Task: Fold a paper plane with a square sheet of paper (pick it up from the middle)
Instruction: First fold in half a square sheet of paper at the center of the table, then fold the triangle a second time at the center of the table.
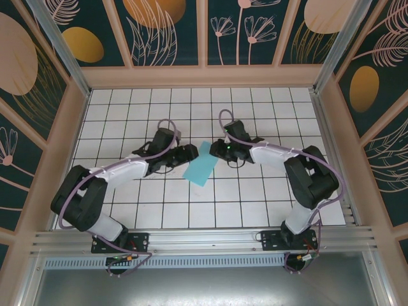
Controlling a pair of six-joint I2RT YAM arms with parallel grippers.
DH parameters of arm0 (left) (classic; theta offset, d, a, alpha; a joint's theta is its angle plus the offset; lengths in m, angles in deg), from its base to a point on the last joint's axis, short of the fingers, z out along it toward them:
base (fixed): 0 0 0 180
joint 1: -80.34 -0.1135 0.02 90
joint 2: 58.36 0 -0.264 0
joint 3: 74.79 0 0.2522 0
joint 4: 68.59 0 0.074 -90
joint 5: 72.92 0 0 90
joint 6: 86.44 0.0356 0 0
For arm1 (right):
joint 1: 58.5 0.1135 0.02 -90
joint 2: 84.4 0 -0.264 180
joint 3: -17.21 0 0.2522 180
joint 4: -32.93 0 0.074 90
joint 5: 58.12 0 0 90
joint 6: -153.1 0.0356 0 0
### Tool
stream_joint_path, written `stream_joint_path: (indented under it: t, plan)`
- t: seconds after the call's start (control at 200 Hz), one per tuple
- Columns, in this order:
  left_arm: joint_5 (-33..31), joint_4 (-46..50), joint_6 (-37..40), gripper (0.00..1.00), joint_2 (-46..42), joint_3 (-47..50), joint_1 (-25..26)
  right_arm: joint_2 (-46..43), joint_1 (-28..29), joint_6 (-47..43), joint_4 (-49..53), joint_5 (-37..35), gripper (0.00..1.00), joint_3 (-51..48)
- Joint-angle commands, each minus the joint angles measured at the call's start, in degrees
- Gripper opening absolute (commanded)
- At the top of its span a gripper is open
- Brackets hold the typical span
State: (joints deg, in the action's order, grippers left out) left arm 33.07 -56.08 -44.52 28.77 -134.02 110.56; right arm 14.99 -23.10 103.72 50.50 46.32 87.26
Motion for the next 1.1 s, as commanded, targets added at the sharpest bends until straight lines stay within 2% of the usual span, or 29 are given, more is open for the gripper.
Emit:
stream_joint_path:
  t: [0.0,0.12,0.305,0.46,0.62,0.776,0.941,1.096]
  plan:
    - [-1.4,4.5,2.0,0.75,-1.3,2.9,-4.5,4.5,3.8,4.8,2.6,-4.0,0.35,4.3]
    - [-1.8,5.2,3.2,0.84,-2.0,3.7,-9.2,10.5,7.3,5.4,5.2,-3.9,0.37,11.1]
    - [-4.1,6.3,3.6,0.98,-3.1,3.5,-10.9,17.3,10.2,4.5,8.7,-2.9,0.36,17.4]
    - [-4.9,6.0,1.9,0.98,-6.1,5.4,-11.2,18.5,12.1,1.3,9.9,-1.8,0.33,16.6]
    - [-0.8,4.3,0.1,0.98,-8.2,8.0,-11.3,14.6,14.5,-4.7,10.6,-2.2,0.3,11.0]
    - [5.0,0.4,-1.4,0.99,-11.0,12.2,-11.3,8.4,14.1,-3.5,8.6,-4.7,0.3,7.3]
    - [10.0,-0.1,-0.2,0.98,-12.9,14.4,-11.2,1.3,13.8,5.5,5.9,-9.7,0.43,3.8]
    - [14.2,-0.1,-0.6,0.98,-14.8,16.8,-11.1,-3.7,13.8,16.7,2.5,-11.1,0.44,-4.0]
